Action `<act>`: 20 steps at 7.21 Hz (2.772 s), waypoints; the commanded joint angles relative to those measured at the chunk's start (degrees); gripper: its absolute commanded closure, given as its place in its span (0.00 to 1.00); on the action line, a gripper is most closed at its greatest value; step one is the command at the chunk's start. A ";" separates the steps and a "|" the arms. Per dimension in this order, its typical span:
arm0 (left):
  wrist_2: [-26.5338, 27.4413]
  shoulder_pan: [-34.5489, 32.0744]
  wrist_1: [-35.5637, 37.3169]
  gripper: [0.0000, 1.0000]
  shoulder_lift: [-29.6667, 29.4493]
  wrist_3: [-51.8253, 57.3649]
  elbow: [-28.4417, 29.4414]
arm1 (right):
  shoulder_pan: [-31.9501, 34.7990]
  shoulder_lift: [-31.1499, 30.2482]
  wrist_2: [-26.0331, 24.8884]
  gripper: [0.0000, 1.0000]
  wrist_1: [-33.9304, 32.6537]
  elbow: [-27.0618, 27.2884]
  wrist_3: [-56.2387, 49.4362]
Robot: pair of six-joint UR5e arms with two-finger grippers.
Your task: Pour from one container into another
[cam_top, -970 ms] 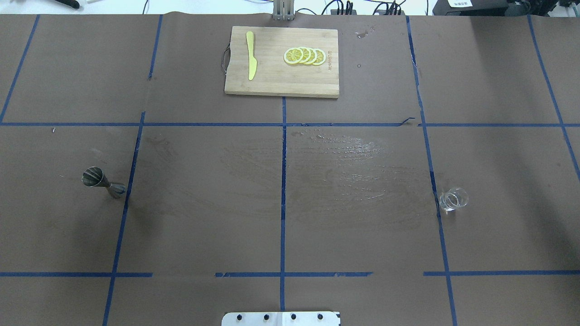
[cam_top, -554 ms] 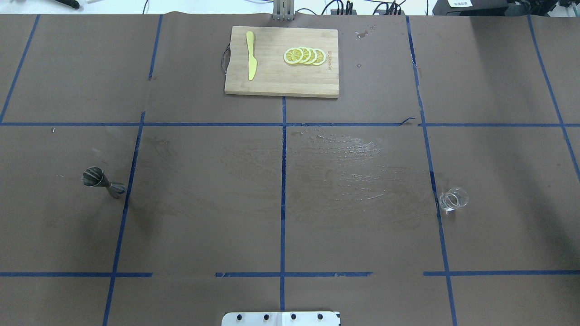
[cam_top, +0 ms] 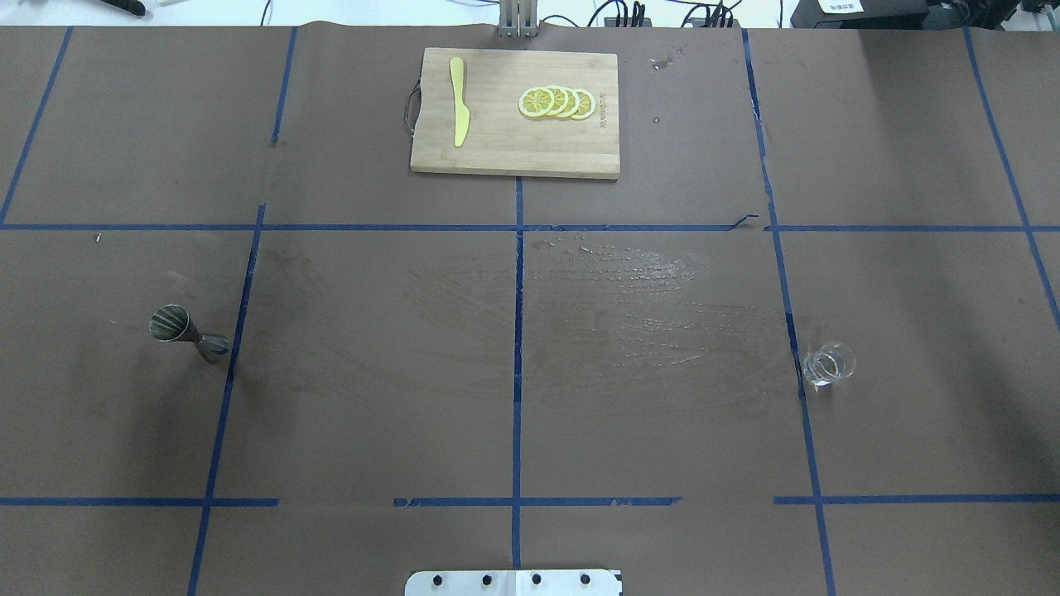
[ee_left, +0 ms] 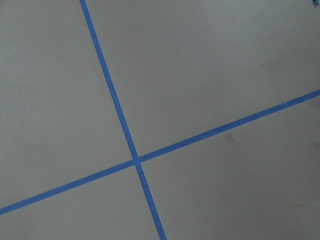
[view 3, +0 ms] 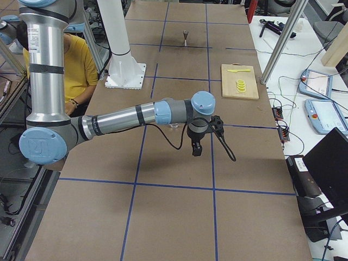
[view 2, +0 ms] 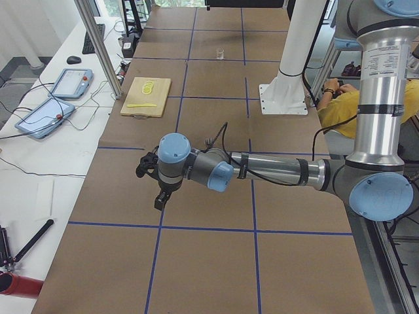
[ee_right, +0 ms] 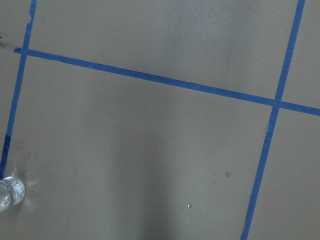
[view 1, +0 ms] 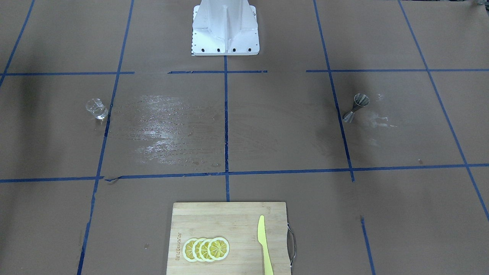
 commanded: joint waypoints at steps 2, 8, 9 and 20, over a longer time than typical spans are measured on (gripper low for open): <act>0.38 13.12 -11.92 0.00 -0.27 -23.27 -4.28 | -0.28 0.10 0.00 0.00 0.07 -0.07 -0.08; 38.85 36.20 -19.96 0.15 5.58 -56.08 -28.17 | -1.34 0.19 0.00 0.00 2.16 -0.07 0.00; 44.71 39.25 -20.04 0.03 7.01 -56.61 -29.34 | -1.34 0.19 0.00 0.00 2.26 -0.16 0.00; 107.86 80.13 -23.56 0.01 15.55 -94.36 -19.98 | -1.51 0.19 0.26 0.00 2.18 0.28 -0.08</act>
